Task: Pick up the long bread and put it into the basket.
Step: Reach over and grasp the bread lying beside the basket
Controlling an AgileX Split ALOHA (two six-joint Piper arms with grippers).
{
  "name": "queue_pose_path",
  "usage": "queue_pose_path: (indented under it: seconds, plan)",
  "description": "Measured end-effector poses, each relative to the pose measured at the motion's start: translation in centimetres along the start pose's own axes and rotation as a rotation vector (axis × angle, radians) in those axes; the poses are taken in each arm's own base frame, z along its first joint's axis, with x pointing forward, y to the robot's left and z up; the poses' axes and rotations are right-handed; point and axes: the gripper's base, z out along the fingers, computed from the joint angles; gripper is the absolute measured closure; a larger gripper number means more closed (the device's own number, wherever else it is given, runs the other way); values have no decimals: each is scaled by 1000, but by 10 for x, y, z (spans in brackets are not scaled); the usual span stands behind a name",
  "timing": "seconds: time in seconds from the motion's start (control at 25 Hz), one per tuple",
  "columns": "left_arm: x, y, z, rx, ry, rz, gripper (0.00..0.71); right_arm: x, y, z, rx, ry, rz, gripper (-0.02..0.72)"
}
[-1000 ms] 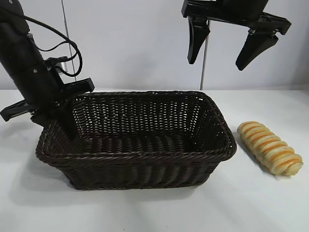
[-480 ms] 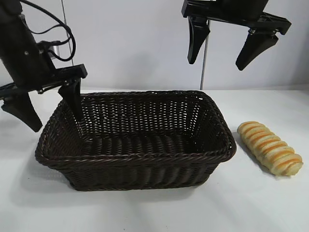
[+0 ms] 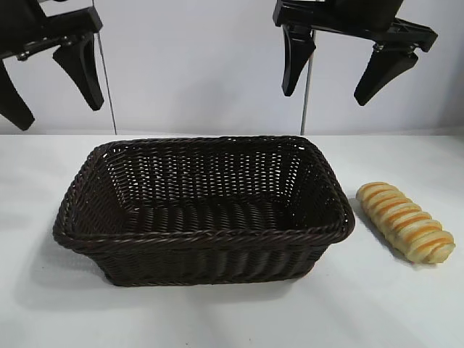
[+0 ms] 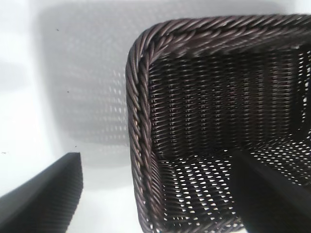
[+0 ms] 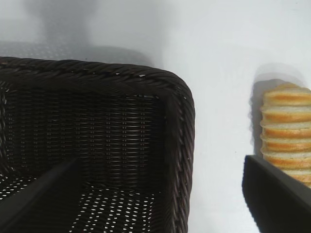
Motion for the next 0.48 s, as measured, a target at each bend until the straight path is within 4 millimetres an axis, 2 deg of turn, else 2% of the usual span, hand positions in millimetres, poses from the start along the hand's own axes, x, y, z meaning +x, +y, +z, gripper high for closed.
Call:
queue_pose_path:
  seconds: [0.48]
  plan:
    - [1, 0, 0, 1, 8, -15, 112, 0, 0, 0, 0, -1, 0, 59]
